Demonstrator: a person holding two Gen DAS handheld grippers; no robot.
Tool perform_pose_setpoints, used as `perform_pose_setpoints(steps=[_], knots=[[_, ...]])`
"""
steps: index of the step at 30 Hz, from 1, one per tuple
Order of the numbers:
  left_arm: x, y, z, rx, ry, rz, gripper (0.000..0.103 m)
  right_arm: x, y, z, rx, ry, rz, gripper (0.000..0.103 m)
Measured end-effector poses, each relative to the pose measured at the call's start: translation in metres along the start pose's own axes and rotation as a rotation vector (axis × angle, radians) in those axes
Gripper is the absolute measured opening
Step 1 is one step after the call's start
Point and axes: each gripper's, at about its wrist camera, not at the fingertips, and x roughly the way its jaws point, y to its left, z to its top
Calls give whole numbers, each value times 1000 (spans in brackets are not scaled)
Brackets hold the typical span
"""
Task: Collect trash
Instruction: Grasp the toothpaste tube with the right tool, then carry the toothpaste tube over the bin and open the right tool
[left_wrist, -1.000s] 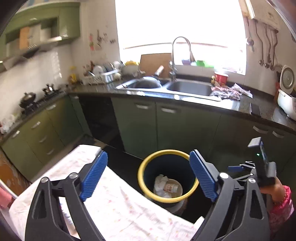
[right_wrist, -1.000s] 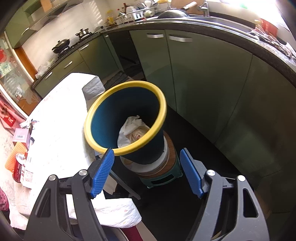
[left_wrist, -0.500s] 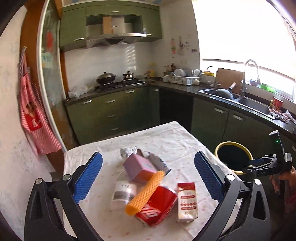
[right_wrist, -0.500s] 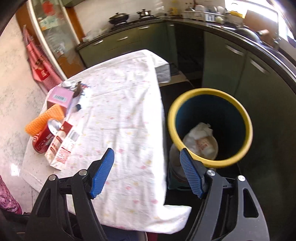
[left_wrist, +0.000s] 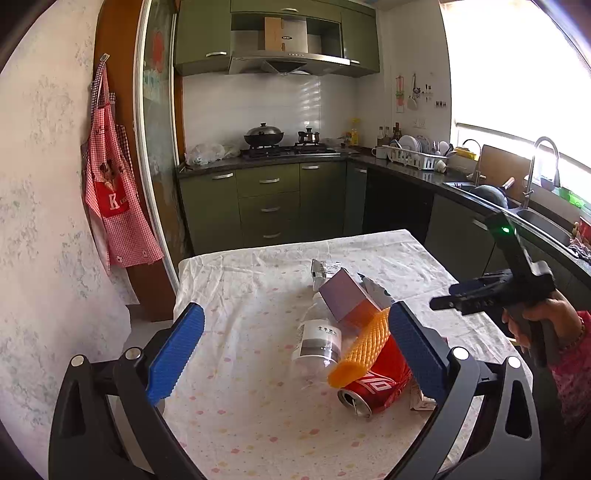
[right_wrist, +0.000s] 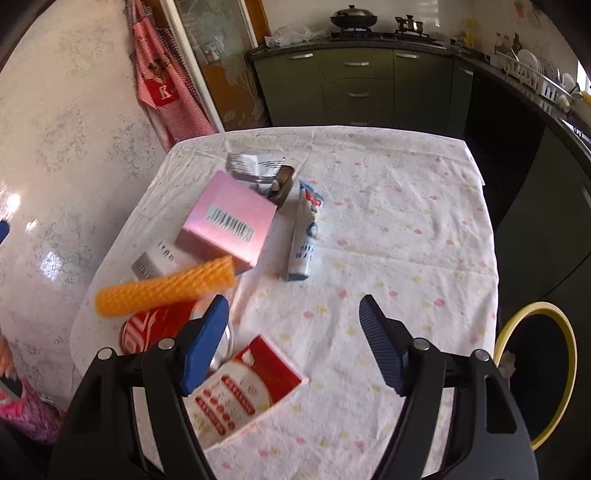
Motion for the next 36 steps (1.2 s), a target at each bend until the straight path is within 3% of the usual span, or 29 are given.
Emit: perform_pose_setpoints(steps=[6,17,19,20,23,27,33,36], knots=[[16,-5,1,0,27,-5,98,68,-20,40,76,131,33,48],[33,6,-5,-25,53,-7,98,109,-17,50,88,217,15,38],[34,5,-5,-25,55,-11,98,112,-17,49,86,223,5,23],[34,5,-6,-25,55,-12,98,113,-17,48,86,223,5,21],[34,4,-6,-26,53,-12,98,109,-19,47,92,205,13,14],[34,2,-6,-26,50,-19,98,86,-25,44,101,158,23,13],[32,-7,-4,-8,37,-37,98,18,-49,20,121,44,6,13],[31,-13,-3,3,34,-53,98,-24,-78,-7,167,-21,-62,13]])
